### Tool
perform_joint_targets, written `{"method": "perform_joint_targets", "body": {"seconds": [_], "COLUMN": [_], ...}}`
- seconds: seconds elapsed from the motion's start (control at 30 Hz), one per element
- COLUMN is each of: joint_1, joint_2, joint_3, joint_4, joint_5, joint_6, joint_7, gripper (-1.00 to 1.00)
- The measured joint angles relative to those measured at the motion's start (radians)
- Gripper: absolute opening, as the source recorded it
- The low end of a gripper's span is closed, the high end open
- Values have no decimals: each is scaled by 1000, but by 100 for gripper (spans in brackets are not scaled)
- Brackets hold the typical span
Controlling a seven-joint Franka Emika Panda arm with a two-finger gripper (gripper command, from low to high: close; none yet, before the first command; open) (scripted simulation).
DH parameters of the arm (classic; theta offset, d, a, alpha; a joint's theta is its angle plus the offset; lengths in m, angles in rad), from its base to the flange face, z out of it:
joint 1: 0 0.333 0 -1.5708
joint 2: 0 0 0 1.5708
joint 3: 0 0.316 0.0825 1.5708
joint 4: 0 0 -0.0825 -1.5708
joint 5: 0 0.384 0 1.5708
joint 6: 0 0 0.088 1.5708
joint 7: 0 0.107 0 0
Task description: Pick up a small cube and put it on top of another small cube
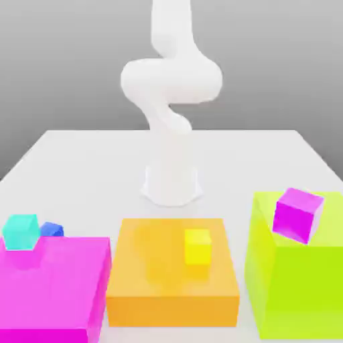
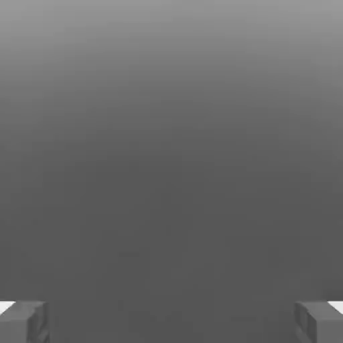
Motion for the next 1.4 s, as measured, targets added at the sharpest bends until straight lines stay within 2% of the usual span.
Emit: {"method": "perform_joint_targets", "body": {"seconds": [0.37, 0.5, 0.63, 0.73, 0.87, 0.93, 0.97, 1.2, 1.3, 1.4], "joint_1": [-129, -178, -245, -307, -455, -553, -591, -601, -510, -438], "joint_2": [404, 551, 706, 817, 944, 1002, 1028, 1032, 961, 869], "joint_3": [-312, -420, -498, -461, -270, -157, -112, -101, -215, -325], "joint_4": [-252, -341, -430, -451, -421, -405, -398, -396, -417, -444], "joint_5": [-27, 0, 74, 209, 416, 482, 513, 516, 417, 256], "joint_6": [276, 373, 469, 537, 622, 668, 687, 690, 638, 576], "joint_7": [-255, -371, -520, -655, -815, -867, -892, -894, -817, -696], "gripper": [0, 0, 0, 0, 0, 0, -100, -100, -100, -100]}}
